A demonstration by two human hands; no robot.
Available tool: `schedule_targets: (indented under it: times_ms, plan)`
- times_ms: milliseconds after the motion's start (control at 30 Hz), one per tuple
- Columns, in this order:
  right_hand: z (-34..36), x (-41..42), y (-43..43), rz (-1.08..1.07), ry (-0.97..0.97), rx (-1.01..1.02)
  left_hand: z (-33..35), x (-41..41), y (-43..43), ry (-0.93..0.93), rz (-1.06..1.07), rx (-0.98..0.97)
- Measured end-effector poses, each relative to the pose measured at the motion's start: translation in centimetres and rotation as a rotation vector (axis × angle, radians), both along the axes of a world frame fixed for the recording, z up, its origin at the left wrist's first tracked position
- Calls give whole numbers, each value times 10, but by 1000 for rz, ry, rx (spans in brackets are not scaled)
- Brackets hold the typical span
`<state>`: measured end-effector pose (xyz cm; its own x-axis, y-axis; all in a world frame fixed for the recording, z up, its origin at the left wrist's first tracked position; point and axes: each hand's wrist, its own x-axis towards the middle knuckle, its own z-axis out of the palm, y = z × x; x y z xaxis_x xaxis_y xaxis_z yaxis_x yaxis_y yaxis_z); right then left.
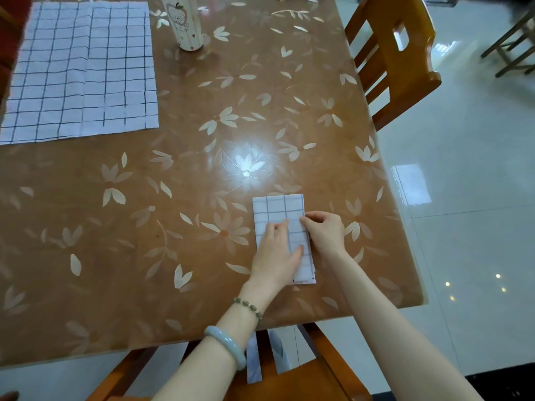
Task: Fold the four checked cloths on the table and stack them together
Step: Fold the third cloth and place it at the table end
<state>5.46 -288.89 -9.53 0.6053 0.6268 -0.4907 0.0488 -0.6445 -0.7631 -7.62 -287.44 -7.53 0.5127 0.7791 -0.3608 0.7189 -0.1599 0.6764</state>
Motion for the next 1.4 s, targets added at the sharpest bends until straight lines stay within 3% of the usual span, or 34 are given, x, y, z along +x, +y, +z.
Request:
schedule_targets:
  times_ms: [133, 267, 367, 467, 533, 600, 767, 1000, 1200, 1400]
  plan:
    - [2, -2, 3, 17, -71, -37, -19, -28, 35, 161, -97, 328]
    - [1, -2, 6, 29, -167, -39, -39, -35, 53, 352, -355, 411]
    - [-2, -1, 7, 74, -215, -63, -51, -40, 59, 403, -406, 402]
    - [-6, -4, 10, 205, -528, -24, -58, -42, 59, 410, -414, 413]
    - [-10, -11, 13, 350, -795, 147, -60, -42, 59, 410, -413, 445]
    - [-17, -18, 17, 563, -884, 273, -61, -42, 57, 423, -408, 479]
    - [-42, -14, 15, 973, -982, 154, -62, -41, 56, 470, -402, 534]
    - [-40, 6, -2, 914, -954, -186, -66, -50, 64, 413, -447, 538]
    - [-41, 6, -2, 920, -960, -217, -69, -70, 55, 354, -539, 684]
    - [-45, 7, -2, 918, -990, -185, -69, -89, 5, 328, -587, 659]
